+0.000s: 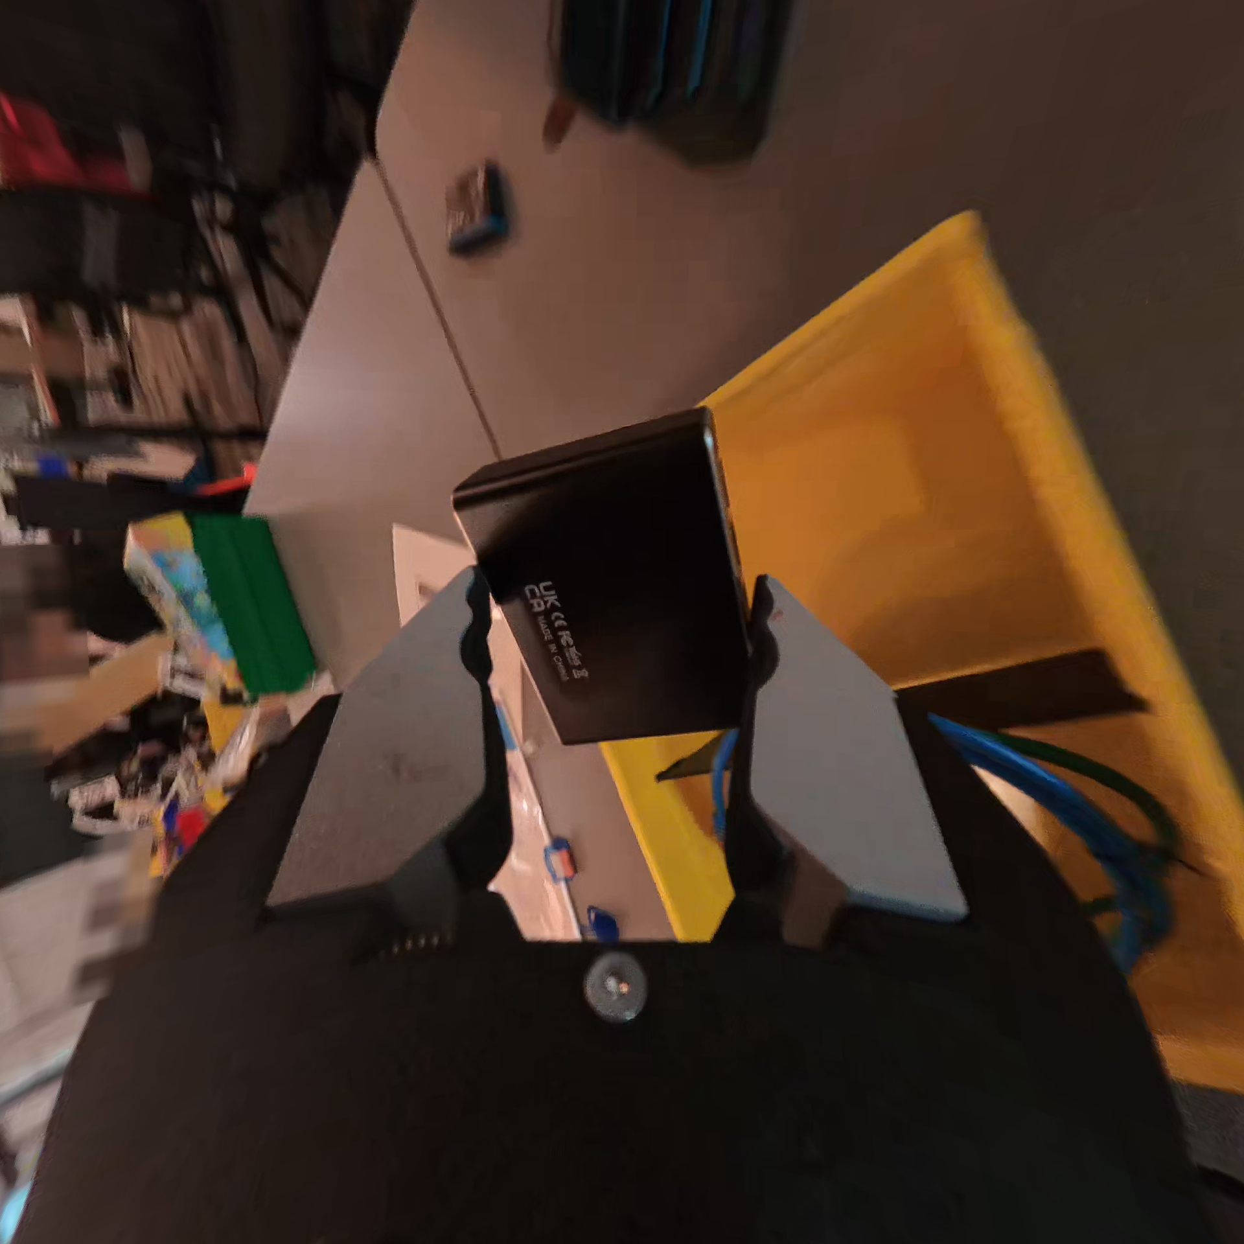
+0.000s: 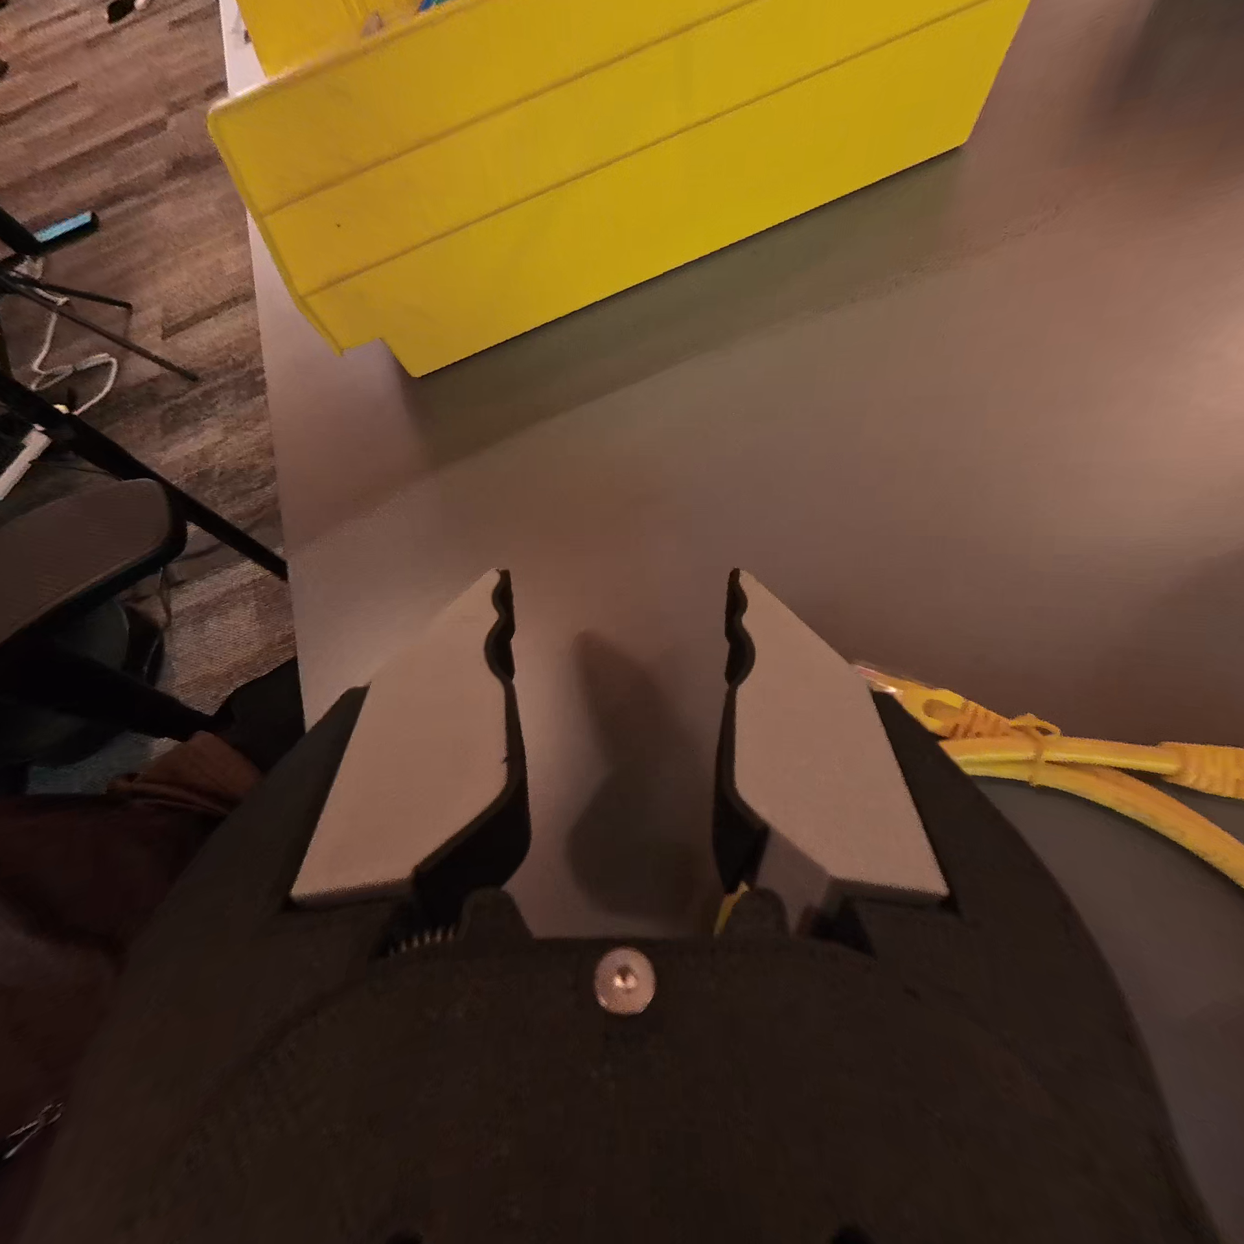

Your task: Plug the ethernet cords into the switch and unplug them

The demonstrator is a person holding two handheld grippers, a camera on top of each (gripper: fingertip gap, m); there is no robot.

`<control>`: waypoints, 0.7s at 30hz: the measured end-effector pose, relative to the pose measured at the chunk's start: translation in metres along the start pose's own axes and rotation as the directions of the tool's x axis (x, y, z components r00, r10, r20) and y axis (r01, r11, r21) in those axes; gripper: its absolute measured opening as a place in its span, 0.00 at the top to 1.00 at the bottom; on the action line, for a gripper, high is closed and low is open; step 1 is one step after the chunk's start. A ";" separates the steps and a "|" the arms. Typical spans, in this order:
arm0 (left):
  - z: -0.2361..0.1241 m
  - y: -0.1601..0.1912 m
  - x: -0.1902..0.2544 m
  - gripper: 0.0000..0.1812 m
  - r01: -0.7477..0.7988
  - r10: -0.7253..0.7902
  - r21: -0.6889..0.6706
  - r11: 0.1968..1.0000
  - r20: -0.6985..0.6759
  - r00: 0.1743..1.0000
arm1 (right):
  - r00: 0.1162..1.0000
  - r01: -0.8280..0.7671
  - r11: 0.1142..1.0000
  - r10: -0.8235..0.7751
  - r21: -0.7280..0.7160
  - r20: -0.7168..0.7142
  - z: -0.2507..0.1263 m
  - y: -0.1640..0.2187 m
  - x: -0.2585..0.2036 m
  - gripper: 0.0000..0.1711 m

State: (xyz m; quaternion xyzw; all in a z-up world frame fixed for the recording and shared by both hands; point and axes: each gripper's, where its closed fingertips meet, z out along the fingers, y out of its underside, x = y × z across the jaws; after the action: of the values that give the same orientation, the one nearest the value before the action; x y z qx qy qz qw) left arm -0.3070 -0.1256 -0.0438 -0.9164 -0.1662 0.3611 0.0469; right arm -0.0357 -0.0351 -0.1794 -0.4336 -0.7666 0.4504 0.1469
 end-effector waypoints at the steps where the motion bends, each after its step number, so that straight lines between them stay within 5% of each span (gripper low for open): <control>1: -0.015 -0.010 0.011 0.58 -0.021 0.023 0.059 0.998 -0.029 0.999 | 1.000 0.013 1.000 -0.013 0.017 -0.024 -0.002 -0.002 0.003 0.65; 7: -0.073 -0.042 0.126 0.58 -0.163 0.238 0.222 0.961 -0.369 0.898 | 0.968 0.143 0.974 -0.101 0.177 -0.228 -0.027 -0.028 0.020 0.66; 14: -0.052 -0.042 0.237 0.58 -0.311 0.343 0.158 0.937 -0.567 0.749 | 0.944 0.135 0.918 -0.005 0.373 -0.331 -0.066 -0.051 0.039 0.69; 18: -0.045 -0.038 0.266 0.66 -0.350 0.350 0.132 0.927 -0.642 0.683 | 0.950 0.083 0.909 0.052 0.409 -0.308 -0.073 -0.051 0.046 0.68; 21: -0.056 -0.062 0.245 0.73 -0.259 0.309 0.172 0.950 -0.612 0.728 | 0.944 0.082 0.907 0.061 0.413 -0.324 -0.075 -0.051 0.050 0.69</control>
State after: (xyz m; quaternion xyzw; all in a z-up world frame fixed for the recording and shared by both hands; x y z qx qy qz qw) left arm -0.1180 0.0173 -0.1480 -0.9960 0.0151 0.0411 0.0784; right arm -0.0456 0.0358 -0.1045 -0.4565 -0.6184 0.5252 0.3651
